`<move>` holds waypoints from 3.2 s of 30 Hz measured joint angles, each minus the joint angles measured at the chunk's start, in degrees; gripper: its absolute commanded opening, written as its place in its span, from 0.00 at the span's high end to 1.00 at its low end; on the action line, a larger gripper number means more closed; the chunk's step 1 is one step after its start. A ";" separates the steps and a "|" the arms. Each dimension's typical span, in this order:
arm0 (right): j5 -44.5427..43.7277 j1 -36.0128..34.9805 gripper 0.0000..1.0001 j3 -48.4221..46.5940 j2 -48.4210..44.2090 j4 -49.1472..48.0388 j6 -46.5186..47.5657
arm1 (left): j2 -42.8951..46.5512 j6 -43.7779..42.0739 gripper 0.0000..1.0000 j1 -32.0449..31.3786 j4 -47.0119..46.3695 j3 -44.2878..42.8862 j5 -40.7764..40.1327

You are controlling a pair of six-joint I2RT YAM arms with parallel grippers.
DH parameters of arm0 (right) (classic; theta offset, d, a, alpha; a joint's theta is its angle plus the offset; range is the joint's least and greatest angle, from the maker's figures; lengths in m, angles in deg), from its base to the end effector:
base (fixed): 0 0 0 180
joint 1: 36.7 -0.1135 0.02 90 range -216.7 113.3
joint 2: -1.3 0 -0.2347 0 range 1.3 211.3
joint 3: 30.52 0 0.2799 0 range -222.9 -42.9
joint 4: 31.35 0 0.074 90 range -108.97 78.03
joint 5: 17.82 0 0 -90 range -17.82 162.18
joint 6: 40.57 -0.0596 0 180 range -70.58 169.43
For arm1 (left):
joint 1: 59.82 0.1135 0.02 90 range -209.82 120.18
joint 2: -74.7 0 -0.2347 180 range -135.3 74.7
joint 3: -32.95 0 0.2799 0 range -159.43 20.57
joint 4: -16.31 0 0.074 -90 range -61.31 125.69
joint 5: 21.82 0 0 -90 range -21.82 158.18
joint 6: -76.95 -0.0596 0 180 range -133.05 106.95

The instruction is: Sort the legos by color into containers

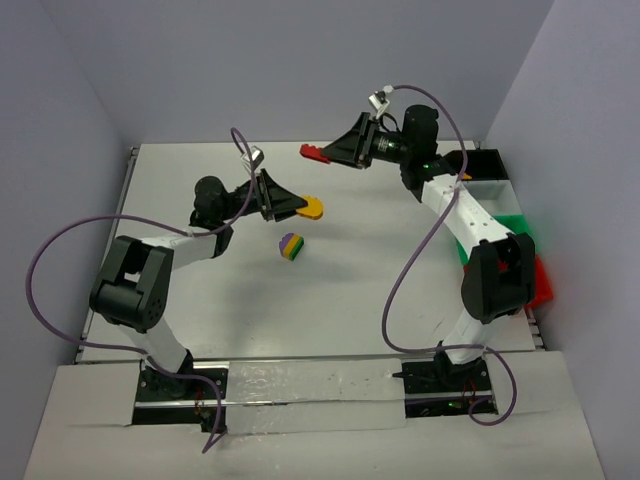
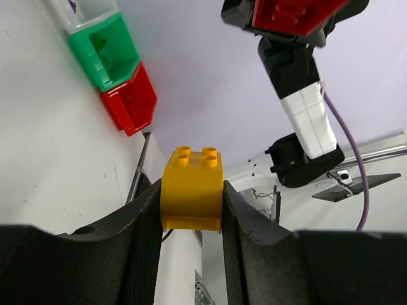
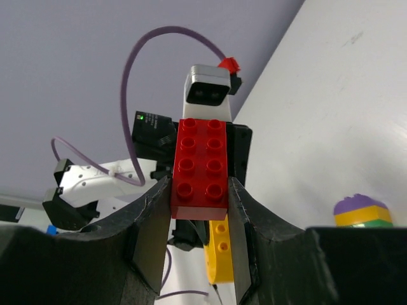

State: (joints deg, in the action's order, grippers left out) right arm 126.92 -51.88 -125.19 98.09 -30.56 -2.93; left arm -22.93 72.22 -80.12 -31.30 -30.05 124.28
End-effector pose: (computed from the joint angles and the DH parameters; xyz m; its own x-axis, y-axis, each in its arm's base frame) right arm 0.4078 0.1611 0.3307 -0.7728 0.2640 -0.5771 -0.5342 0.2204 0.8162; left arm 0.3448 -0.1803 0.2111 -0.9315 -0.2481 -0.2661 0.2885 -0.0577 -0.9558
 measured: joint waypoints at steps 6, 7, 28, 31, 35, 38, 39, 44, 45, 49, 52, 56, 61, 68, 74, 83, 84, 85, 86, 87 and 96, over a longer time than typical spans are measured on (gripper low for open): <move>-2.08 6.49 1.00 -3.34 -0.81 15.07 13.51 | 1.45 -12.52 1.00 0.77 13.68 -2.87 2.09; -2.92 8.08 1.00 -3.93 -1.31 19.53 16.98 | 1.97 -17.45 1.00 0.93 18.87 -4.82 1.70; -55.46 38.00 1.00 8.90 -23.46 79.20 79.05 | 9.49 -74.09 1.00 1.17 79.80 -28.01 -24.01; -60.10 40.97 1.00 8.92 -24.37 79.75 81.30 | 9.49 -74.98 1.00 1.17 81.56 -28.01 -24.79; -63.87 43.67 1.00 9.43 -24.29 79.22 83.24 | 9.49 -75.76 1.00 1.17 83.13 -28.23 -25.25; -65.18 44.94 1.00 10.80 -22.80 77.87 83.96 | 9.49 -76.33 1.00 1.17 83.95 -28.47 -25.50; -65.57 45.28 1.00 11.43 -22.07 77.17 84.14 | 9.49 -76.51 1.00 1.17 84.26 -28.62 -25.59; -66.38 46.34 0.84 13.67 -18.43 73.31 84.67 | 9.49 -76.97 1.00 1.17 84.68 -29.37 -25.84; -66.54 46.38 0.57 13.78 -17.78 72.61 84.70 | 9.49 -76.97 1.00 1.17 84.70 -29.37 -25.84; -67.14 46.54 0.10 13.74 -15.39 70.03 84.50 | 9.49 -76.97 1.00 1.17 84.70 -29.37 -25.81; -66.99 46.52 0.05 13.18 -14.34 70.13 84.33 | 9.49 -76.93 1.00 1.17 84.68 -29.37 -25.63; -64.87 45.41 0.04 8.91 -14.27 71.89 84.15 | 9.50 -76.60 1.00 1.17 83.93 -29.20 -22.95; -53.36 36.18 0.03 2.34 -16.29 74.04 82.90 | 9.53 -72.99 1.00 1.64 79.76 -27.16 -12.03; -32.93 6.48 0.03 -2.02 -19.37 71.75 75.81 | 9.55 -60.64 1.00 1.93 68.43 -21.18 3.75; -22.80 -7.58 0.05 -7.97 -15.52 69.66 71.38 | 9.76 -41.78 1.00 1.93 46.51 -11.47 12.40; 1.26 -10.05 0.08 -11.06 -6.21 67.26 64.12 | 9.74 -9.47 1.00 2.02 -1.96 0.53 18.34; 3.54 -10.05 0.09 -11.12 -5.29 67.07 63.32 | 9.70 -7.40 1.00 2.02 -4.56 0.53 18.44; 5.56 -10.05 0.10 -11.25 -4.45 66.96 62.42 | 9.64 -5.53 1.00 2.02 -6.75 0.53 18.53; 7.29 -10.05 0.11 -11.54 -3.65 66.81 61.78 | 9.50 -4.15 1.00 2.02 -8.12 0.53 18.57; 9.00 -10.05 0.12 -11.83 -2.85 66.65 61.16 | 9.35 -2.80 1.00 2.02 -9.45 0.53 18.60; 16.52 -10.07 0.13 -14.09 -0.70 64.02 56.91 | 8.72 -1.06 1.00 2.02 -13.18 0.53 18.52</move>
State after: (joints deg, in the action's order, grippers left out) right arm 143.44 -61.95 -139.28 97.39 33.46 53.97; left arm -14.20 71.16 -78.11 -44.48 -29.52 142.80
